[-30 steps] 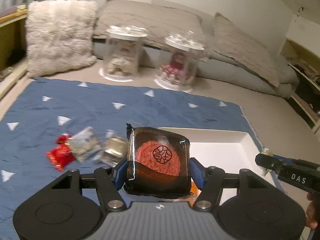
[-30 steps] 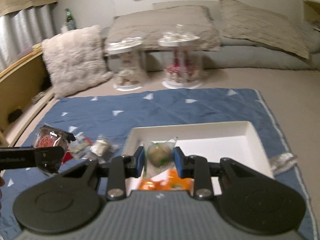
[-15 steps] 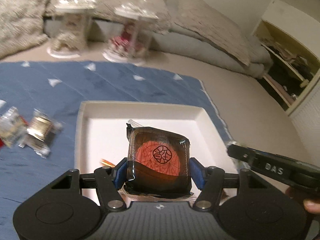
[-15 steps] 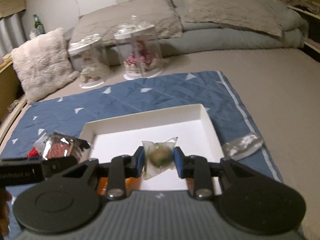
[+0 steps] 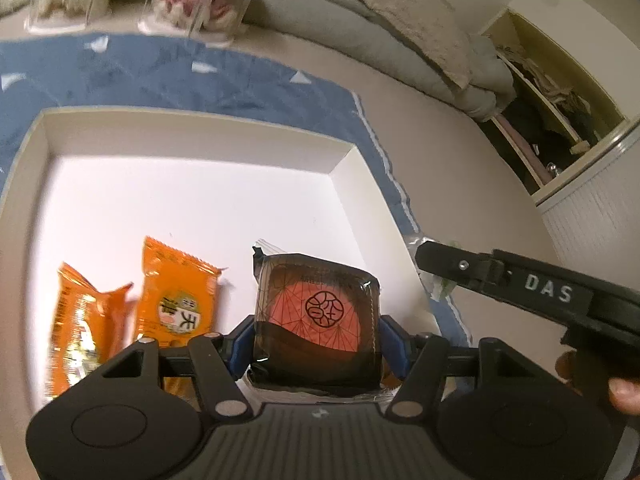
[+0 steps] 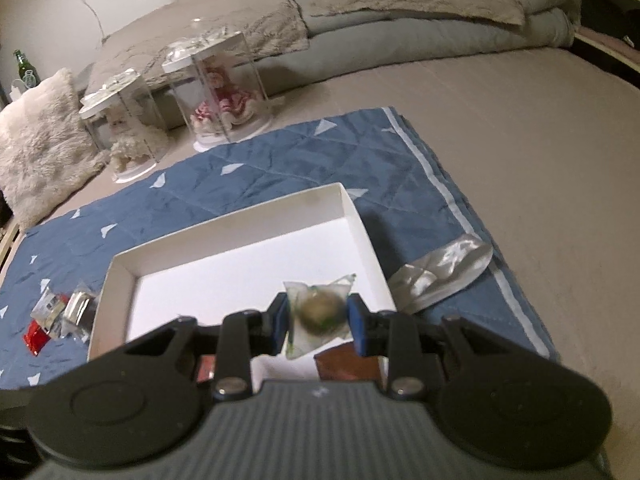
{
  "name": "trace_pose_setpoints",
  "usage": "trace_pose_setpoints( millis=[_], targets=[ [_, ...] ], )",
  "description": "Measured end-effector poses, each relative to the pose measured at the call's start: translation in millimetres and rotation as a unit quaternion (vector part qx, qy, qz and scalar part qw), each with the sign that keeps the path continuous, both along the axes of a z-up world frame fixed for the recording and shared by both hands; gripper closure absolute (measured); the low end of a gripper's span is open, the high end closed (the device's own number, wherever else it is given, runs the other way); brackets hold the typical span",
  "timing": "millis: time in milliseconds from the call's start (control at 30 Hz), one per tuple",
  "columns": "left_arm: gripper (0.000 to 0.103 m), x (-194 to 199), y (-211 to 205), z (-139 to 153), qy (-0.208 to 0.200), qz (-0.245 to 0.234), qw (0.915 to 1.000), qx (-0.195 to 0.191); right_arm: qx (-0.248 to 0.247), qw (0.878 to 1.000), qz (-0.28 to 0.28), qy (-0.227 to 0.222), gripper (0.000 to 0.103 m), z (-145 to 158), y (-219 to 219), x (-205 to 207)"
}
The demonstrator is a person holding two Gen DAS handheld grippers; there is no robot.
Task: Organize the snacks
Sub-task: 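Carry the dark packet and clear packet with both tools over the white tray, then open the left tool to drop the dark packet while the right tool releases the clear packet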
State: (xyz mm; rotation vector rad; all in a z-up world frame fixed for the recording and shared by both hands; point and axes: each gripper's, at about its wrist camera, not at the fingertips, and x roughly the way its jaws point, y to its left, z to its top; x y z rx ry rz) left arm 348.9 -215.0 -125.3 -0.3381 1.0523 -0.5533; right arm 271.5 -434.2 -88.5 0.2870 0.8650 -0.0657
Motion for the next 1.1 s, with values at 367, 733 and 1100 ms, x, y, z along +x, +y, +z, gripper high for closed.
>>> trace_pose_setpoints(
  millis=[367, 733, 1100],
  targets=[
    [0.037, 12, -12, -20, -0.023, -0.012, 0.9981, 0.057, 0.003, 1.0, -0.002, 0.024, 0.066, -11, 6, 19],
    [0.018, 10, -7, -6, -0.034, -0.049, 0.9941, 0.091, 0.021, 0.998, 0.0, 0.063, 0.066, -18, 10, 24],
    [0.012, -8, 3, 17, -0.067, -0.089, 0.9826, 0.148, 0.052, 0.993, -0.001, 0.103, 0.056, -18, 12, 14]
  ],
)
